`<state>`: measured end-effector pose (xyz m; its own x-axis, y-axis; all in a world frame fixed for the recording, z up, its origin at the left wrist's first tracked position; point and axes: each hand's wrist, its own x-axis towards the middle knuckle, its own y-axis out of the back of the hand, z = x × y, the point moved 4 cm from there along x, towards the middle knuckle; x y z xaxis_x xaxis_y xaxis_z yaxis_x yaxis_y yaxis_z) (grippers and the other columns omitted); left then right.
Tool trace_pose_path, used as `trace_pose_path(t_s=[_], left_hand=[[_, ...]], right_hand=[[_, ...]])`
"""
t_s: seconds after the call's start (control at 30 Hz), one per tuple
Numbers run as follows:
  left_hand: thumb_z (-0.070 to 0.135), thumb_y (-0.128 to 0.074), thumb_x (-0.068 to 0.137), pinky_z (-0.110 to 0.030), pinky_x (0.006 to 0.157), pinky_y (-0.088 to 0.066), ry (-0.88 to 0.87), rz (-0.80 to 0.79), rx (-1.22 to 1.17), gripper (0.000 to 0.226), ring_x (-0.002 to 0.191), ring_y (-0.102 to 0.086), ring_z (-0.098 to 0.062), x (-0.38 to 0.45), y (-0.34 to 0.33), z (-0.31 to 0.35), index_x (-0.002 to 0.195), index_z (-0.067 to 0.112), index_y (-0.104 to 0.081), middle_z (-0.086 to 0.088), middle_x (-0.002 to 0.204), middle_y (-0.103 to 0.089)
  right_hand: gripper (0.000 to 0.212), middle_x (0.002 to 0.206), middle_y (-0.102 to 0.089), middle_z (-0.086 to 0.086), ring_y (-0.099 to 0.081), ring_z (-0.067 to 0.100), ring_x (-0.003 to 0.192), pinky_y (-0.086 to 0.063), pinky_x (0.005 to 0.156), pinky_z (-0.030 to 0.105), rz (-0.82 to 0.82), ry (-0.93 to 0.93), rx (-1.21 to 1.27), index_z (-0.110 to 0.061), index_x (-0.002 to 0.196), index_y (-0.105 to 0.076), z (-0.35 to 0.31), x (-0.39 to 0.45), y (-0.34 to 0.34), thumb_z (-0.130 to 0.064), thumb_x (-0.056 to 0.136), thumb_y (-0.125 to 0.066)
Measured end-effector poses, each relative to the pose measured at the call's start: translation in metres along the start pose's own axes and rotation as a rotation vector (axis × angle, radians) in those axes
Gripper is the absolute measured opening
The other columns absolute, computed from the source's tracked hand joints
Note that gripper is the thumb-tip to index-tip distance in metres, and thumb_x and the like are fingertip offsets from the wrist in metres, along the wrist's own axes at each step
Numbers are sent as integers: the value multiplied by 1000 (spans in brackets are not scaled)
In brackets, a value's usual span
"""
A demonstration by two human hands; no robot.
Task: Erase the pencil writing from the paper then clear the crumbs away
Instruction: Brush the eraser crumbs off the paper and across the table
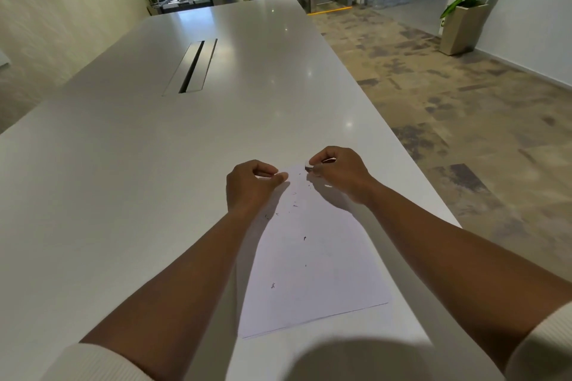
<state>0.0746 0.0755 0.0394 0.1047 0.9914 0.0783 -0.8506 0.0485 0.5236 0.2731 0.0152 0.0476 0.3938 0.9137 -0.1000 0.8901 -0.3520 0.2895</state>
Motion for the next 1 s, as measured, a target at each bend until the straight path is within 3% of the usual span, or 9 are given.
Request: trace_pose_path(t_s=[0.1, 0.23, 0.33, 0.43, 0.53, 0.63, 0.73, 0.9, 1.0], left_hand=[[35, -86, 81, -15, 70, -50, -12, -14, 8, 15, 78, -67, 5, 2, 0, 0, 89, 27, -76, 13, 89, -75], [25, -87, 77, -3, 50, -40, -4, 4, -46, 13, 67, -64, 10, 3, -4, -6, 80, 28, -75, 11, 82, -74], [40, -91, 75, -4, 58, -43, -40, 29, -39, 22, 69, -66, 5, 7, -3, -8, 76, 25, -74, 11, 69, -72], [25, -86, 83, -11, 77, -54, -75, -67, -103, 14, 81, -71, 2, 7, -6, -5, 93, 25, -77, 12, 83, -75], [13, -82, 84, -8, 66, -52, -60, -114, -147, 21, 78, -72, 5, 6, -9, -5, 93, 30, -77, 14, 85, -77], [23, -93, 72, -3, 58, -44, -32, -62, -140, 21, 70, -69, 6, 5, -8, -4, 85, 28, -77, 16, 79, -75], [38, -96, 68, -9, 58, -46, -29, -15, -143, 28, 62, -67, 2, 6, -4, -3, 77, 23, -75, 10, 67, -72], [67, -76, 81, -27, 56, -37, -40, 56, -23, 42, 47, -48, -4, 11, 4, -4, 75, 26, -71, 15, 44, -44], [59, -70, 91, -27, 63, -47, -53, -25, -74, 35, 58, -60, -3, 9, 0, 0, 85, 26, -76, 21, 59, -62]], right_hand=[[10, 82, -73, -5, -70, 13, 83, -54, 74, 29, 71, 17, 1, -22, 76, -71, -2, 6, 4, -12, 75, -70], [3, 82, -72, -5, -67, 13, 78, -57, 79, 33, 50, 39, -47, -20, 76, -72, -1, 10, 3, -17, 76, -73], [4, 82, -72, -5, -67, 13, 81, -57, 82, 34, 43, 36, -60, -19, 76, -72, 2, 12, 1, -16, 76, -74], [4, 80, -72, -7, -67, 13, 83, -56, 82, 34, 25, 45, -62, -20, 76, -73, 3, 12, -3, -16, 75, -74], [4, 82, -73, -5, -69, 14, 84, -56, 79, 33, -2, 59, -44, -19, 80, -73, 2, 12, -7, -16, 78, -74], [6, 88, -73, -5, -70, 12, 86, -50, 71, 24, -26, 76, -22, -20, 86, -72, 1, 10, -9, -16, 81, -73], [8, 90, -74, -5, -70, 13, 88, -50, 71, 24, -35, 82, -23, -20, 89, -72, 0, 8, -8, -19, 81, -75], [11, 88, -73, -1, -70, 19, 88, -56, 83, 35, -16, 68, -34, -19, 86, -73, 1, 9, -6, -19, 78, -79], [10, 87, -74, 1, -71, 20, 88, -56, 82, 35, -33, 60, -25, -17, 84, -73, 2, 9, -7, -18, 77, -80]])
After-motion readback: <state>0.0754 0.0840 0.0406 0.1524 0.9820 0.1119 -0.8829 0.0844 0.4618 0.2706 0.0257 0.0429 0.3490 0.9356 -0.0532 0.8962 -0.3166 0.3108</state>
